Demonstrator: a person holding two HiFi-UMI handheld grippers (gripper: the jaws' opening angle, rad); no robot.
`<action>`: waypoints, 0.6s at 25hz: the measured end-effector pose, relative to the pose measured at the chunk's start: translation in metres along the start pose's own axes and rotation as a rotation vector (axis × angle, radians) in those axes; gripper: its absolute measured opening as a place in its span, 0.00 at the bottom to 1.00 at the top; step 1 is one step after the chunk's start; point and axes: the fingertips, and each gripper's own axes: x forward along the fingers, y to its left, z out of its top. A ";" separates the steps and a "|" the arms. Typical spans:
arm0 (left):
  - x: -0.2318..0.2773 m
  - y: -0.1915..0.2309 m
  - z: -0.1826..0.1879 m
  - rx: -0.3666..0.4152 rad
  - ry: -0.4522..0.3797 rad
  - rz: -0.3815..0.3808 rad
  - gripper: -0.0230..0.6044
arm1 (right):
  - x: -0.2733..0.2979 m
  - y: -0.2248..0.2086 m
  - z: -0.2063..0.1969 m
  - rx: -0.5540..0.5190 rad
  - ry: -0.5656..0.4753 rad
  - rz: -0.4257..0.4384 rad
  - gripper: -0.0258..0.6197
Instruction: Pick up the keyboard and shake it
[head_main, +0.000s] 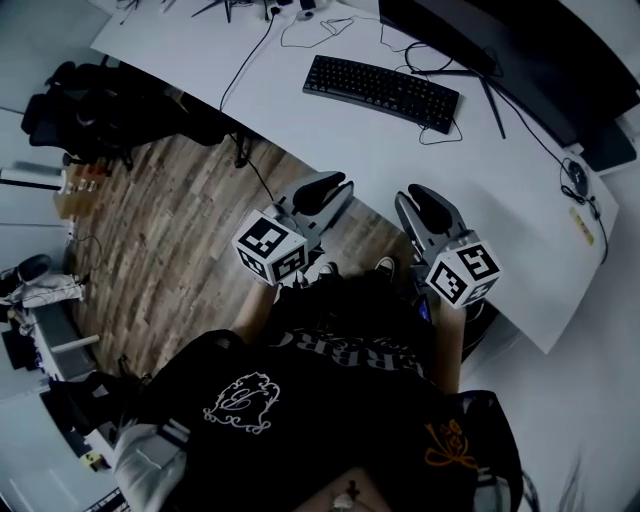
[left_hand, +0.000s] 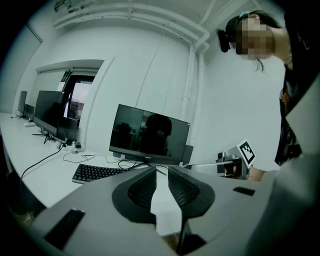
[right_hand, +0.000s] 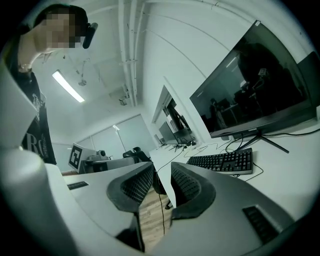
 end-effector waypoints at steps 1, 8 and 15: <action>-0.005 0.001 -0.002 0.000 0.003 -0.003 0.17 | 0.002 0.004 -0.002 -0.001 -0.002 -0.001 0.20; -0.050 0.017 -0.009 -0.014 -0.009 -0.033 0.14 | 0.025 0.045 -0.017 -0.009 -0.014 -0.036 0.18; -0.095 0.029 -0.022 -0.002 -0.004 -0.103 0.13 | 0.040 0.095 -0.040 -0.021 -0.019 -0.101 0.13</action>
